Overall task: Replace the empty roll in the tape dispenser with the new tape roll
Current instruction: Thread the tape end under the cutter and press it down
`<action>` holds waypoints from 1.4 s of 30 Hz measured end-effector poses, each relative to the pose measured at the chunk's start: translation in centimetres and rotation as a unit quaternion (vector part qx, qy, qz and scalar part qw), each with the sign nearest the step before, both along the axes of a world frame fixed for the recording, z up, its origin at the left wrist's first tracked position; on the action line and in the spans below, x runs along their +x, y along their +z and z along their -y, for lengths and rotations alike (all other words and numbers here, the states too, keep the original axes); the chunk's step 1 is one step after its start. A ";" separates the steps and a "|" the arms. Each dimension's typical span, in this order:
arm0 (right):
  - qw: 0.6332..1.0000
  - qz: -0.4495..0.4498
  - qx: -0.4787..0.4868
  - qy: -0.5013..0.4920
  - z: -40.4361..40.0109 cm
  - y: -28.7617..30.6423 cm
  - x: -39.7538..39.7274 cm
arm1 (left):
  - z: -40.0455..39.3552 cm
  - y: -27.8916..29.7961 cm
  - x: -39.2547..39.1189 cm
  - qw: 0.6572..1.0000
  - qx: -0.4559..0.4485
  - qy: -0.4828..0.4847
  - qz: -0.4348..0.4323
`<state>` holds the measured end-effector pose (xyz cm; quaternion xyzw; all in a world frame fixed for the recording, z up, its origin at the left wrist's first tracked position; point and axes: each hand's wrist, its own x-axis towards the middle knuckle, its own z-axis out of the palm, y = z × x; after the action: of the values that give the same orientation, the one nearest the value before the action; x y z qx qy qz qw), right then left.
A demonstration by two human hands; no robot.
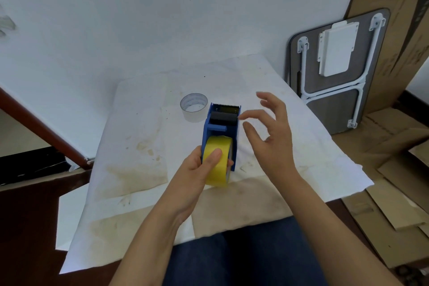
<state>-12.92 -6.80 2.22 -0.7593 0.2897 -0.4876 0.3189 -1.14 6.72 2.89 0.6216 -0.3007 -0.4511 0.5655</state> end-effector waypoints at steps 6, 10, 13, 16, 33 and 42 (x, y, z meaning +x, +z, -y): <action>0.975 -0.159 -0.147 0.052 0.4 0.1 0.8 | -0.1 -0.3 -0.2 0.999 -0.005 0.028 -0.033; 0.952 -0.233 -0.193 0.045 0.5 1.2 1.2 | -0.1 -0.4 -0.1 0.998 -0.001 0.041 -0.036; 0.935 -0.280 -0.211 0.062 0.7 2.2 1.5 | -0.1 -0.2 -0.1 0.999 0.003 0.037 -0.030; 0.922 -0.319 -0.204 0.082 1.0 3.0 1.7 | -0.1 -0.1 -0.1 0.999 0.009 0.029 -0.020; 0.952 -0.192 -0.229 0.066 0.7 2.1 1.8 | 0.0 0.8 0.2 0.999 0.003 0.025 -0.041; 0.962 -0.194 -0.180 0.060 0.9 2.1 1.7 | 0.1 0.7 0.5 0.998 0.027 0.025 -0.060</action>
<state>-11.22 -7.73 4.35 -0.9004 0.2074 -0.3548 0.1427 -0.64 6.66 3.63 0.6154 -0.2386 -0.4815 0.5767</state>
